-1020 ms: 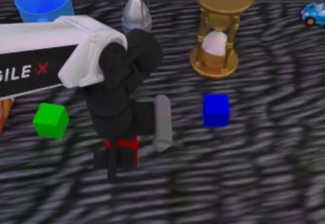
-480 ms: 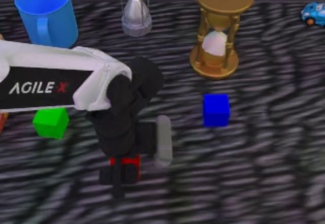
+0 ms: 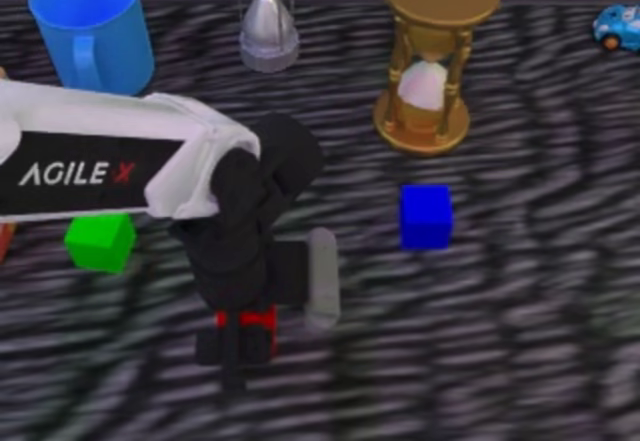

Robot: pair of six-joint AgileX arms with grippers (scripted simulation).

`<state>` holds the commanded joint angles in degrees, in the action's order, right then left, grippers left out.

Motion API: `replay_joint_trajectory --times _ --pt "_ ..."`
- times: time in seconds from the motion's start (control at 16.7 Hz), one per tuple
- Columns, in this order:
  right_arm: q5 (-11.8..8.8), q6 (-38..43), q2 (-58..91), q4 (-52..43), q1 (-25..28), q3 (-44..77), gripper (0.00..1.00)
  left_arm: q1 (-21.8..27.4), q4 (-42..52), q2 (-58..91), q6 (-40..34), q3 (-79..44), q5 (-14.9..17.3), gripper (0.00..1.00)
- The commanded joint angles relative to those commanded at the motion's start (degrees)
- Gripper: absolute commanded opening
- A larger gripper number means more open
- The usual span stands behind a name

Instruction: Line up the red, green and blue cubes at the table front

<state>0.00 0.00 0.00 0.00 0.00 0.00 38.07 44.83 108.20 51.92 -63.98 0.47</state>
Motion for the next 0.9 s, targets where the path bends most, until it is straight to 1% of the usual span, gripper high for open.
replay_joint_trajectory --times 0.36,0.42,0.9 --pt "0.0 0.0 0.0 0.0 0.0 0.0 1.0 0.0 0.0 0.0 0.0 0.0 0.0 0.98" --pt "0.0 0.0 0.0 0.0 0.0 0.0 1.0 0.0 0.0 0.0 0.0 0.0 0.0 1.0" --pt "0.0 0.0 0.0 0.0 0.0 0.0 1.0 -0.1 0.0 0.0 0.0 0.0 0.0 1.0"
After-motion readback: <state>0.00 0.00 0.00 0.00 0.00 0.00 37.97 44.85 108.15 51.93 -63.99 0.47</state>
